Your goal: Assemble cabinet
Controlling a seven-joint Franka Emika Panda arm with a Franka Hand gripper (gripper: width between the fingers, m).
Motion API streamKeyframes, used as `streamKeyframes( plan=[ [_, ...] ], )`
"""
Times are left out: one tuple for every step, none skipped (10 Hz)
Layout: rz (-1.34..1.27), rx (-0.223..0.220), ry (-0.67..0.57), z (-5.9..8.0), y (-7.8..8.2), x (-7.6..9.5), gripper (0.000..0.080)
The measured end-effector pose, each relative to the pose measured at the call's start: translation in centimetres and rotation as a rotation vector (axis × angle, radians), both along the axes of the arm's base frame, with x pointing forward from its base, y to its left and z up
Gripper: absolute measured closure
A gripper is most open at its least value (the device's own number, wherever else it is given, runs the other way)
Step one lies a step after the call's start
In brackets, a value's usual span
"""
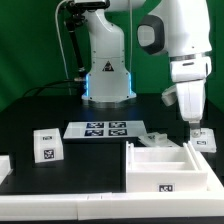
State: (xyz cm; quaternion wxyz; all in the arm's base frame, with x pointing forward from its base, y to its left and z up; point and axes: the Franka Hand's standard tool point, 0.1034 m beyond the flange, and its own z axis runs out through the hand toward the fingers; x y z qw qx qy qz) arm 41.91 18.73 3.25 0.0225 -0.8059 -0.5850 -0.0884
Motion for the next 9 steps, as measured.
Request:
streamKeyframes(
  plan=[
    [0.011, 0.007, -0.003, -0.3, 0.6, -0.5, 0.0002],
    [0.022, 0.009, 0.001, -0.7, 1.0, -0.9, 0.0002],
    [0.025, 0.008, 0.01, -1.1, 1.1, -1.2, 0.0002],
    [0.023, 0.007, 0.012, -1.2, 1.0, -1.2, 0.0013],
    [0.023, 0.007, 0.012, -1.2, 0.9, -1.2, 0.0013],
    [0.022, 0.007, 0.013, -1.2, 0.9, -1.2, 0.0184],
    [0.022, 0.007, 0.015, -1.3, 0.9, -1.2, 0.0384],
    [0.021, 0.006, 0.019, -1.5, 0.8, -1.4, 0.0519],
    [0.018, 0.005, 0.029, -1.9, 0.7, -1.6, 0.0519]
  ],
)
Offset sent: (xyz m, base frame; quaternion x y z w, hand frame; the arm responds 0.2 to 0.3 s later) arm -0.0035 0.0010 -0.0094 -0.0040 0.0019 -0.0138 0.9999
